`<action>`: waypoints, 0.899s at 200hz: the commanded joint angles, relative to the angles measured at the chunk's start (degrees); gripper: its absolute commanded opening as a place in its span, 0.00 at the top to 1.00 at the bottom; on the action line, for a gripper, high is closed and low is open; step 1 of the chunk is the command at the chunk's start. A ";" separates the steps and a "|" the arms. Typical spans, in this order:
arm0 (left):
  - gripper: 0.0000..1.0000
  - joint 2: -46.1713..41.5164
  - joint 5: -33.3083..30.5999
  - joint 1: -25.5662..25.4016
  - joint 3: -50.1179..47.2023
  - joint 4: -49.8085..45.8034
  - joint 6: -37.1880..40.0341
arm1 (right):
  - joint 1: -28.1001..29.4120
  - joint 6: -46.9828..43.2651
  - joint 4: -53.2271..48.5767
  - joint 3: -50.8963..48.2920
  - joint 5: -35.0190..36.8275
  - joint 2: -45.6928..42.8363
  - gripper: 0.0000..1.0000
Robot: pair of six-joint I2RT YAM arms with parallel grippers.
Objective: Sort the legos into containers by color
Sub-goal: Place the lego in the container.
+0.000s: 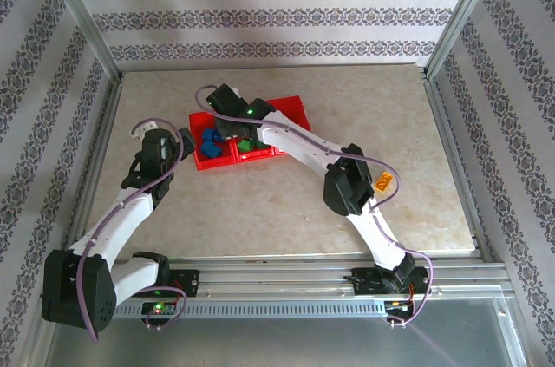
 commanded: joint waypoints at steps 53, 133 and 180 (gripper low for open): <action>0.00 -2.18 -1.97 0.68 -1.19 0.59 -0.44 | 2.21 -1.08 -5.56 9.68 -1.10 7.83 0.74; 0.00 -1.48 -1.44 0.68 -1.10 1.41 -0.51 | 2.49 -2.35 -6.24 13.97 -1.54 11.72 0.58; 0.00 -2.32 -1.81 0.66 -1.14 0.61 -0.07 | 1.99 -2.87 -7.50 15.90 -1.05 10.39 0.54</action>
